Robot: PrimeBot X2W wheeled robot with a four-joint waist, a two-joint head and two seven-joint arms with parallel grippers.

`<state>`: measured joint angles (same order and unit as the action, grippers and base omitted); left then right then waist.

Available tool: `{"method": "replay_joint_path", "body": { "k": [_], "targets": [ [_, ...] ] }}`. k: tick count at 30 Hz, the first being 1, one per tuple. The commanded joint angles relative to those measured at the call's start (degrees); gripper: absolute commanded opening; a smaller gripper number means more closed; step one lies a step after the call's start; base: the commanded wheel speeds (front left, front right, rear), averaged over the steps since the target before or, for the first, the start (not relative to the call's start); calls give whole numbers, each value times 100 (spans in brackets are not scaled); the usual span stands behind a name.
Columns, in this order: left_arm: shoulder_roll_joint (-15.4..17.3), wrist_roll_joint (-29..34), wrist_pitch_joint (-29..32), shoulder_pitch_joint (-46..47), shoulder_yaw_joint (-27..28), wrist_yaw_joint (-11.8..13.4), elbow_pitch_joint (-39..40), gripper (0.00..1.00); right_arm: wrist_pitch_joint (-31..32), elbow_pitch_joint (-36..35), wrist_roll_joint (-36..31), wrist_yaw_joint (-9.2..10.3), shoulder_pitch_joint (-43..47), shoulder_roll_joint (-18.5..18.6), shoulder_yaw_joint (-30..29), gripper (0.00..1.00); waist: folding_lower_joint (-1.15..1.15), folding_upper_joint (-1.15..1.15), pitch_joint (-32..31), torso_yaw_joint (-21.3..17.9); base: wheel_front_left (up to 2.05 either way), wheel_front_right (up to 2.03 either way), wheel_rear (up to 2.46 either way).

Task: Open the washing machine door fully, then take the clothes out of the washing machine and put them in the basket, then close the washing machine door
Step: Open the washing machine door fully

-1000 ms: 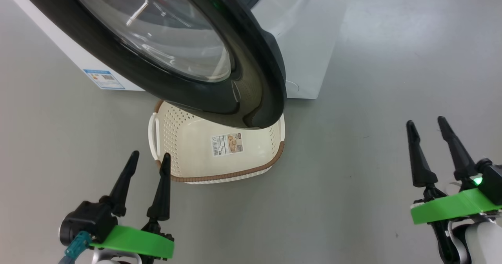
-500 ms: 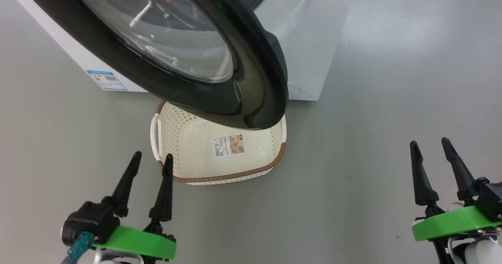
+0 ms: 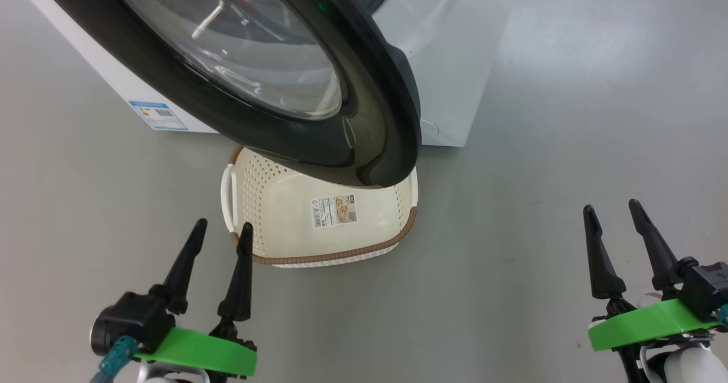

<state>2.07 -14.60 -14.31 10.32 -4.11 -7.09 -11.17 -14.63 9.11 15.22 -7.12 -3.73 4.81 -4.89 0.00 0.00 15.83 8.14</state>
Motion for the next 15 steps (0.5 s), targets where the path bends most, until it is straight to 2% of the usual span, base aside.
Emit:
{"method": "replay_joint_path", "body": {
  "k": [1, 2, 3, 4, 5, 6, 15],
  "targets": [
    [81, 52, -69, -54, 144, 3, 180, 100, -37, -166, 107, -36, -107, 9, 177, 100, 0, 0, -7, 7, 0, 0, 0],
    [81, 51, -69, -57, 137, 3, 193, 100, -37, -185, 155, -36, -139, 12, 224, 100, 0, 0, -11, 12, 0, 0, 0],
    [81, 49, -69, -62, 129, 3, 206, 100, -37, -199, 221, -36, -174, 15, 282, 84, 0, 0, -14, 17, 0, 0, 0],
    [81, 45, -69, -67, 122, 3, 217, 100, -37, -216, 294, -36, -214, 21, 340, 44, 0, 0, -19, 22, 0, 0, 0],
    [81, 41, -69, -75, 112, 5, 227, 100, -37, -229, 372, -36, -258, 34, 413, 16, 0, 0, -26, 28, 0, 0, 0],
    [81, 37, -69, -83, 103, 8, 237, 100, -37, -234, 458, -36, -305, 50, 500, 0, 0, 0, -33, 34, 0, 0, 0],
    [81, -62, -69, -141, -53, 53, 329, 100, -37, -287, 1349, -36, -942, 157, 1185, 0, 0, 0, -44, 129, 0, 0, 0]
  ]
}}
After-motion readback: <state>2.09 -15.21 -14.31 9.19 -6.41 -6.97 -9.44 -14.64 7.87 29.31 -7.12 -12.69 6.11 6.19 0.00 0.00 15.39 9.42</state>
